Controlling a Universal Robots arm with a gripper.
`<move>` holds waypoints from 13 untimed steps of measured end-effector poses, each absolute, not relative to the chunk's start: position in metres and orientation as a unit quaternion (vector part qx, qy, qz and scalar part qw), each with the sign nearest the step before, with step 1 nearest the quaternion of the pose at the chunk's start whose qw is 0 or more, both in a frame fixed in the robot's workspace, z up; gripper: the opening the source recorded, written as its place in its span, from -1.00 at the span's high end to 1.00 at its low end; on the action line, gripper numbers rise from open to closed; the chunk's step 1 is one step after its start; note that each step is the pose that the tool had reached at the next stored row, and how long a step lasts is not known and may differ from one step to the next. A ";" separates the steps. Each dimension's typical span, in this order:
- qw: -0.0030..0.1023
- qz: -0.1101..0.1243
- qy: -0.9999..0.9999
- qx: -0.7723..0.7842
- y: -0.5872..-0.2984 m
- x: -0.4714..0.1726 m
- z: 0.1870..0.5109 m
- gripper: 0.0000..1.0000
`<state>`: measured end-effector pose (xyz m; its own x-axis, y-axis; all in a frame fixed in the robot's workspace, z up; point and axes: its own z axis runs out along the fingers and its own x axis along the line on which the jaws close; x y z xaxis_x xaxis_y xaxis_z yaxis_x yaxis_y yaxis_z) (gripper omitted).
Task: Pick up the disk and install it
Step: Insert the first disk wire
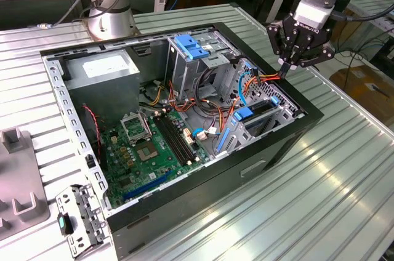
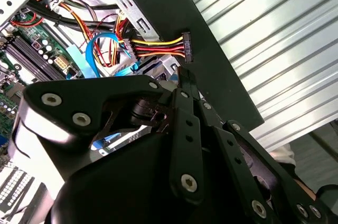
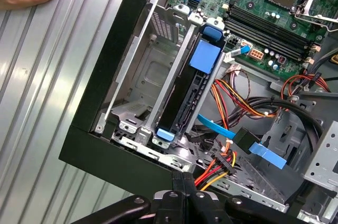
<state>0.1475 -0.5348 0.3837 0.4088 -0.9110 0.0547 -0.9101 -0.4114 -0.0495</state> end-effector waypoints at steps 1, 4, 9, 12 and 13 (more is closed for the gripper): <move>0.006 -0.036 0.542 -0.839 -0.535 0.148 0.384 0.79; 0.006 -0.036 0.542 -0.839 -0.535 0.148 0.384 0.77; 0.006 -0.036 0.542 -0.839 -0.535 0.148 0.384 0.65; 0.006 -0.036 0.539 -0.842 -0.535 0.148 0.384 0.65; 0.006 -0.036 0.530 -0.847 -0.535 0.149 0.384 0.65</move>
<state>0.1492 -0.5349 0.3837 0.4347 -0.8989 0.0547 -0.8980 -0.4372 -0.0495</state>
